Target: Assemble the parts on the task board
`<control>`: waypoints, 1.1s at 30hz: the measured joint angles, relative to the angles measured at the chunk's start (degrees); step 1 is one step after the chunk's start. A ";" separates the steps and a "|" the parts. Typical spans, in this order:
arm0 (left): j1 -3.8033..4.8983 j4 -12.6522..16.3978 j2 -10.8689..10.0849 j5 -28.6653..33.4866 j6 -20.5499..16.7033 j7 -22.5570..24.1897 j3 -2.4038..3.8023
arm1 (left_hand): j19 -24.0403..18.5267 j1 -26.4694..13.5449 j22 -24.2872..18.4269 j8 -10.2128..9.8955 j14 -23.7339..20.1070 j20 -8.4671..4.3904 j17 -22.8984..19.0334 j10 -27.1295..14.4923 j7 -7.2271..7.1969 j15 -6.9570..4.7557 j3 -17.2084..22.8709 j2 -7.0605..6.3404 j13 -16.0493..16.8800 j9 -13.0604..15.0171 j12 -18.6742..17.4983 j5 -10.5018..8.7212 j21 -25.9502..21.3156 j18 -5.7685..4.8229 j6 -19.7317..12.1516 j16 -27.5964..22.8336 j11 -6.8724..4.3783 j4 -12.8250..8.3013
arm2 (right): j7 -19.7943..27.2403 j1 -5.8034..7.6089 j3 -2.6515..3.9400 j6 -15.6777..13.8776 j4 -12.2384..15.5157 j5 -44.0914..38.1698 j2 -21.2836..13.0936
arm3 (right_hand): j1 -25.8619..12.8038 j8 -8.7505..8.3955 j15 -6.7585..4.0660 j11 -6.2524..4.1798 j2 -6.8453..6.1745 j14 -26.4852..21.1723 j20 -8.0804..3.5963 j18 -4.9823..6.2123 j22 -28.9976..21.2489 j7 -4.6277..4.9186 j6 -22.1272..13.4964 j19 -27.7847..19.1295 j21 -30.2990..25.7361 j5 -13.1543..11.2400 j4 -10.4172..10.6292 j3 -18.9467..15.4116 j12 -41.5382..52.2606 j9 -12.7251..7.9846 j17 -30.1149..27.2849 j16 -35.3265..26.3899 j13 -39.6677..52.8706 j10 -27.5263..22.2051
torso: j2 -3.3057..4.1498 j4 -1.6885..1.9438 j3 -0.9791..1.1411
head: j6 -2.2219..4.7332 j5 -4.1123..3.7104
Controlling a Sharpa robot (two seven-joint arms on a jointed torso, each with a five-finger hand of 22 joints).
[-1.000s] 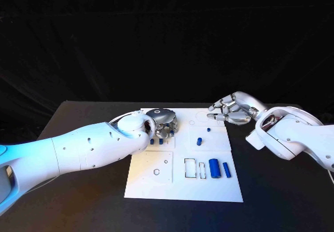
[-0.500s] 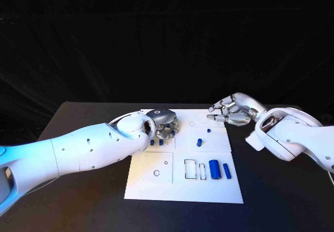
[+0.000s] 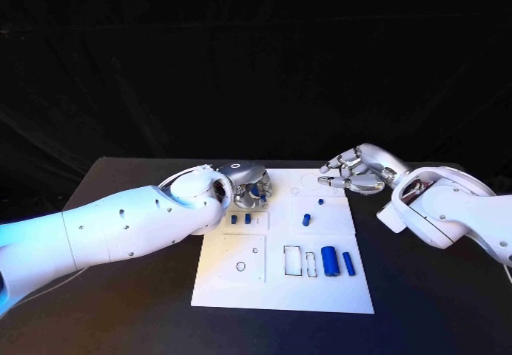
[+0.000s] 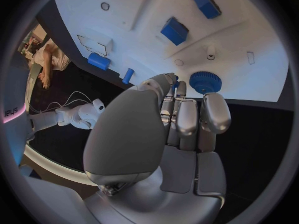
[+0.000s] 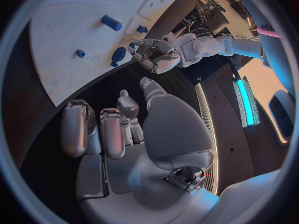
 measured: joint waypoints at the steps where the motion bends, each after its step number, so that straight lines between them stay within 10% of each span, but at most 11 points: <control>1: 0.07 0.17 -0.28 0.08 0.02 0.00 0.04 | 0.00 0.00 0.05 0.00 0.00 0.00 -0.03 0.00 0.00 0.00 0.00 0.00 0.00 0.00 0.00 0.00 0.00 0.00 0.00 0.00 0.00 0.00 | 0.00 0.00 0.00 0.00 0.00 0.00 0.00 | 0.00 0.00 0.00 0.00 0.00 0.00 0.00 0.00 0.00 0.00 0.00 0.00 0.00 0.00 0.00 0.00 0.00 0.00 0.00 0.00 0.00 0.00 | -0.01 -0.01 0.00 | 0.03 0.03; 15: 0.41 1.44 -4.63 1.12 0.81 -0.37 0.15 | 0.00 -0.38 0.34 0.00 0.00 0.00 -0.25 0.42 0.21 0.00 0.00 -0.38 0.02 -0.05 -0.17 -0.05 0.24 0.00 0.21 0.00 -0.01 -0.01 | 0.00 -0.01 0.00 -0.01 0.02 0.00 -0.16 | 0.00 0.00 0.00 0.00 0.00 0.00 0.00 0.00 0.05 0.00 0.00 0.00 0.00 0.00 0.00 0.00 0.00 -0.01 0.04 0.00 -0.01 0.00 | 0.02 0.02 -0.04 | 0.14 -0.25; 33: 0.18 0.43 -4.88 2.28 2.36 -0.59 0.04 | 0.00 -0.68 0.32 0.00 0.00 0.00 -0.41 0.40 0.21 0.00 -0.02 -0.67 0.12 -0.09 -0.20 -0.05 0.24 0.00 0.21 0.00 0.00 0.00 | 0.00 -0.03 0.00 -0.01 -0.04 0.00 -0.10 | 0.00 0.00 0.00 0.00 0.00 0.00 0.00 0.00 0.03 0.00 0.00 0.00 0.00 0.00 0.00 0.00 0.00 -0.01 0.03 0.00 -0.02 0.00 | 0.06 -0.07 -0.04 | 0.05 0.02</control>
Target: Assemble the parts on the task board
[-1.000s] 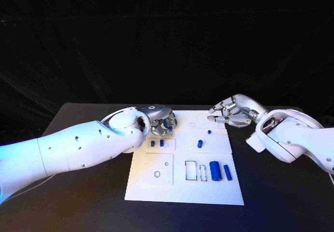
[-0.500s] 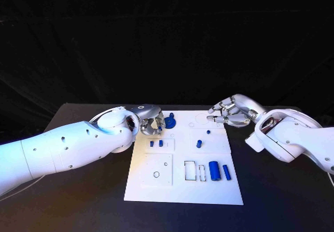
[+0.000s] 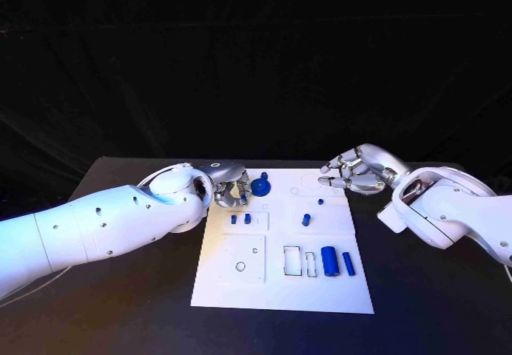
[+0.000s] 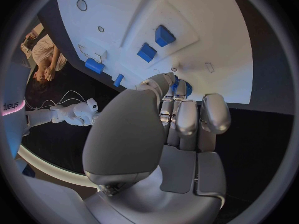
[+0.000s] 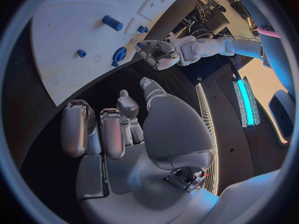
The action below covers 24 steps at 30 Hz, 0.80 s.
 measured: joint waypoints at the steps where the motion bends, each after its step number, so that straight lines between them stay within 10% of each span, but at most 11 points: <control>1: -0.04 -0.11 0.10 0.04 0.09 -0.01 -0.01 | 0.00 0.00 0.00 0.00 0.00 0.00 0.00 0.00 0.00 0.00 0.00 0.00 0.00 0.00 0.00 0.00 0.00 0.00 0.00 0.00 0.00 0.00 | 0.00 0.00 0.00 0.00 0.00 0.00 0.00 | 0.00 0.00 0.00 0.00 0.00 0.00 0.00 0.00 0.00 0.00 0.00 0.00 0.00 0.00 0.00 0.00 0.00 0.00 0.00 0.00 0.00 0.00 | 0.01 -0.01 0.01 | -0.03 0.00; 24: -0.15 -0.80 0.47 0.38 2.08 -0.26 -0.10 | 0.00 -0.48 -0.01 0.00 0.00 0.00 -0.27 -0.03 0.00 0.00 -0.01 0.00 -0.06 0.01 -0.33 -0.01 0.00 0.00 0.00 0.00 0.02 0.01 | 0.00 -0.01 0.00 -0.01 0.03 0.00 -0.05 | 0.00 0.00 0.00 0.00 0.00 0.00 0.00 0.00 -0.02 0.00 0.00 0.00 0.00 0.00 0.00 0.00 0.00 0.04 -0.01 0.00 -0.01 0.00 | -0.01 -0.02 0.04 | -0.27 0.14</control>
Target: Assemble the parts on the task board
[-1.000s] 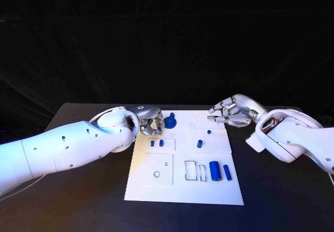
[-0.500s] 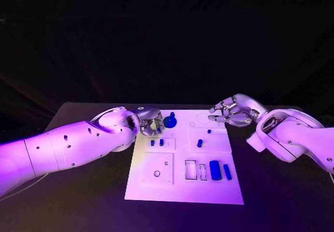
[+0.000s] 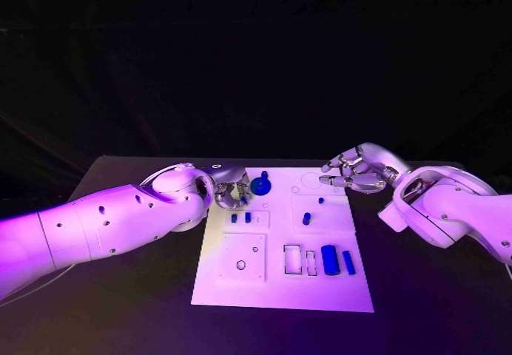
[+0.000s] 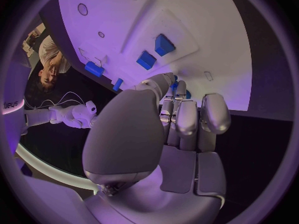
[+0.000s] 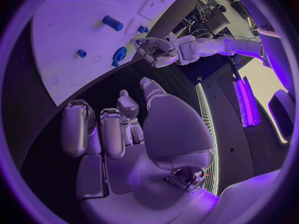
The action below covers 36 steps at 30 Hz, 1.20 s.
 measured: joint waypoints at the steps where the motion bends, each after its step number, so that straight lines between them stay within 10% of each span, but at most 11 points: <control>1: 0.00 0.00 0.01 0.00 0.05 0.00 0.00 | 0.00 0.00 0.00 0.00 0.00 0.00 0.00 0.00 0.00 0.00 0.00 0.00 0.00 0.00 0.00 0.00 0.00 0.00 0.00 0.00 0.00 0.00 | 0.00 0.00 0.00 0.00 0.00 0.00 0.00 | 0.00 0.00 0.00 0.00 0.00 0.00 0.00 0.00 0.00 0.00 0.00 0.00 0.00 0.00 0.00 0.00 0.00 0.00 0.00 0.00 0.00 0.00 | -0.01 0.00 0.00 | -0.01 0.01; 36: 0.02 -0.67 0.48 0.26 1.47 -0.22 -0.02 | 0.00 -1.28 0.21 0.00 0.00 0.00 -0.29 0.17 -0.22 0.00 -0.01 -0.07 0.29 -0.11 -0.46 -0.04 0.23 0.00 0.21 0.00 -0.17 0.00 | 0.00 -0.04 0.00 0.00 -0.07 0.00 0.09 | 0.00 0.00 0.00 0.00 0.00 0.00 0.00 0.00 -0.02 0.00 0.00 0.00 0.00 0.00 0.00 0.00 0.00 -0.02 -0.01 0.00 -0.01 0.00 | 0.01 0.02 -0.02 | -0.21 0.01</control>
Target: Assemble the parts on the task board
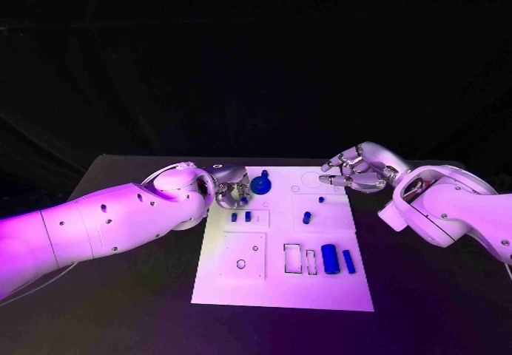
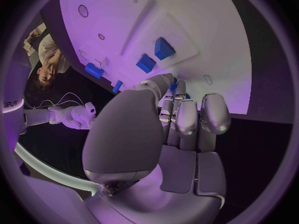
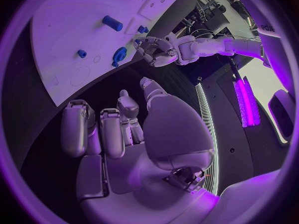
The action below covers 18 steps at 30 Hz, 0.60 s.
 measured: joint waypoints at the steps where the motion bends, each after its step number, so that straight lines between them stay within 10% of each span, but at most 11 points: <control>1: 0.00 -0.02 0.00 0.04 0.03 0.01 0.00 | 0.00 0.00 0.00 0.00 0.00 0.00 -0.03 0.07 0.00 0.00 0.00 0.00 0.02 0.00 -0.01 0.00 0.00 0.00 0.00 0.00 -0.07 0.00 | 0.00 0.00 0.00 0.00 0.00 0.00 0.00 | 0.00 0.00 0.00 0.00 0.00 0.00 0.00 0.00 0.00 0.00 0.00 0.00 0.00 0.00 0.00 0.00 0.00 0.00 0.00 0.00 0.00 0.00 | -0.01 0.01 0.00 | 0.00 0.01; 18: -0.02 -0.21 0.06 0.29 0.36 -0.08 -0.04 | -0.21 -0.81 -0.54 -0.22 -0.21 0.21 -0.86 -0.15 0.01 0.21 0.00 -0.36 0.08 -0.65 -1.00 0.02 -0.24 0.00 -1.70 -0.07 0.14 0.00 | 0.00 -0.04 0.00 0.00 -0.03 0.00 0.03 | 0.00 0.00 0.00 0.00 0.00 0.00 0.00 0.00 0.04 0.00 0.00 0.00 0.00 0.00 0.00 0.00 0.00 -0.01 0.04 0.00 0.00 0.00 | -0.02 -0.02 0.02 | -0.03 0.08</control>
